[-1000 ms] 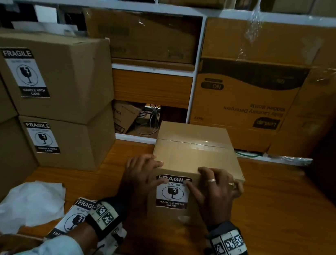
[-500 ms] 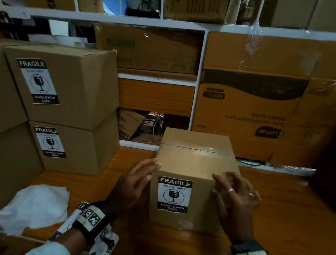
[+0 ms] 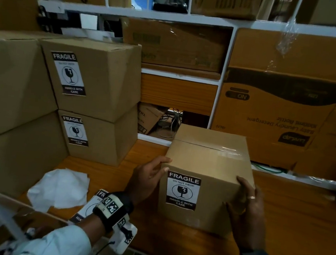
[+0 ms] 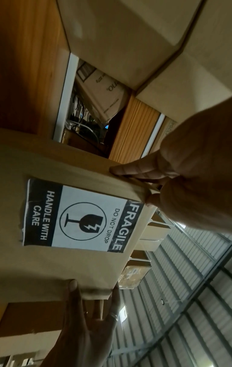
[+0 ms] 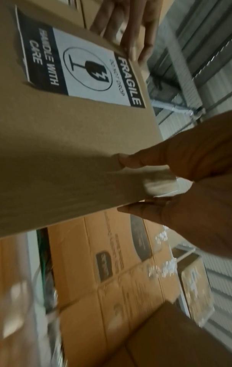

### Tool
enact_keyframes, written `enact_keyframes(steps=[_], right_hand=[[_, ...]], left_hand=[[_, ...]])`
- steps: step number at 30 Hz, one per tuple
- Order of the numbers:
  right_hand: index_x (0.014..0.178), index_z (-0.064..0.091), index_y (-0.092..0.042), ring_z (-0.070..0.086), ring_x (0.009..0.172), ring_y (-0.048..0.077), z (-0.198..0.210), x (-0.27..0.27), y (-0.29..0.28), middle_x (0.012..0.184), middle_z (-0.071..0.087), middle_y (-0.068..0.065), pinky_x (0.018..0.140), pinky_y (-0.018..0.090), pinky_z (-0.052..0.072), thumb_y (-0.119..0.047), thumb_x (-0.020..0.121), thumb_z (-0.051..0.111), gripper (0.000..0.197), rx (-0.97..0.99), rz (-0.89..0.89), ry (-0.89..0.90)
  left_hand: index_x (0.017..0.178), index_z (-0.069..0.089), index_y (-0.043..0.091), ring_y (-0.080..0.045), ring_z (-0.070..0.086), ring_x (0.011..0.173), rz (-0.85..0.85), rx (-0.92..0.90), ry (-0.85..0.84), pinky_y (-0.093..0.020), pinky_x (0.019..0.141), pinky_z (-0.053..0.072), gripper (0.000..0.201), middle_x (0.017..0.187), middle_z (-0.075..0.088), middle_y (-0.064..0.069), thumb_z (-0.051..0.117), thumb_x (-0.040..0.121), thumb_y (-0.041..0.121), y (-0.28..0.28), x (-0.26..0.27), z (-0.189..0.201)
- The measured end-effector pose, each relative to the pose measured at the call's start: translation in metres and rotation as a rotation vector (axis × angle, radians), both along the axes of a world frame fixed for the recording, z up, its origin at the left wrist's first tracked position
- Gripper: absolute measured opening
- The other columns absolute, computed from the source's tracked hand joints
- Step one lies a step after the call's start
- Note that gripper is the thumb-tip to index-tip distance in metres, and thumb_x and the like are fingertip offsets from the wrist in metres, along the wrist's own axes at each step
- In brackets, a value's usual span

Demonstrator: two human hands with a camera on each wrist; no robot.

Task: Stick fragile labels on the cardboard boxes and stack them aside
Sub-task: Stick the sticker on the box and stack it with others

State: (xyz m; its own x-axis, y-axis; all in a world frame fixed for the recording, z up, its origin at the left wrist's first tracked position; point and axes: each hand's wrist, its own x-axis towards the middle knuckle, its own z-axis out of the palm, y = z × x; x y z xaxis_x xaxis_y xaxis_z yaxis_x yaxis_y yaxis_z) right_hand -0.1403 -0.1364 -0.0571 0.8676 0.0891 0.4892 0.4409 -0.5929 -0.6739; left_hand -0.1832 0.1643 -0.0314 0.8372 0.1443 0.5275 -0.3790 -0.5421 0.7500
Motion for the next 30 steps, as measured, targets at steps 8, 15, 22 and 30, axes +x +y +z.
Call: enact_keyframes(steps=[8,15,22,30], right_hand=[[0.146,0.041,-0.038,0.045,0.137,0.044,0.031,0.014,0.062,0.163,0.025,0.010,0.088,0.060,0.058,-0.001,0.075,0.084,0.092,0.037,0.074,-0.022],[0.146,0.042,-0.034,0.044,0.137,0.038,0.048,0.052,0.133,0.159,0.030,0.010,0.098,0.055,0.055,0.001,0.075,0.085,0.090,0.057,0.175,-0.029],[0.148,0.039,-0.035,0.044,0.138,0.037,0.038,0.095,0.197,0.160,0.028,0.009,0.106,0.054,0.051,-0.002,0.078,0.081,0.088,-0.009,0.211,0.032],[0.151,0.037,-0.044,0.046,0.137,0.032,-0.001,0.128,0.236,0.160,0.029,0.004,0.098,0.055,0.056,-0.013,0.084,0.079,0.085,-0.037,0.155,0.035]], left_hand=[[0.139,0.058,0.023,0.000,0.070,0.106,0.070,-0.015,-0.032,-0.016,0.087,0.057,0.042,0.124,0.070,0.003,0.063,0.098,0.011,0.052,-0.024,0.036],[0.144,0.055,0.023,-0.014,0.064,0.125,0.097,-0.140,-0.057,-0.040,0.100,0.056,0.067,0.140,0.063,-0.001,0.075,0.085,-0.003,0.121,-0.010,0.032],[0.142,0.059,0.021,-0.005,0.066,0.120,0.192,-0.111,-0.093,-0.036,0.099,0.057,0.060,0.135,0.066,0.002,0.071,0.089,-0.005,0.187,0.038,0.013],[0.138,0.061,0.016,-0.007,0.067,0.105,0.350,0.361,-0.271,-0.012,0.091,0.052,0.042,0.138,0.063,-0.003,0.058,0.096,0.014,0.239,0.083,-0.030]])
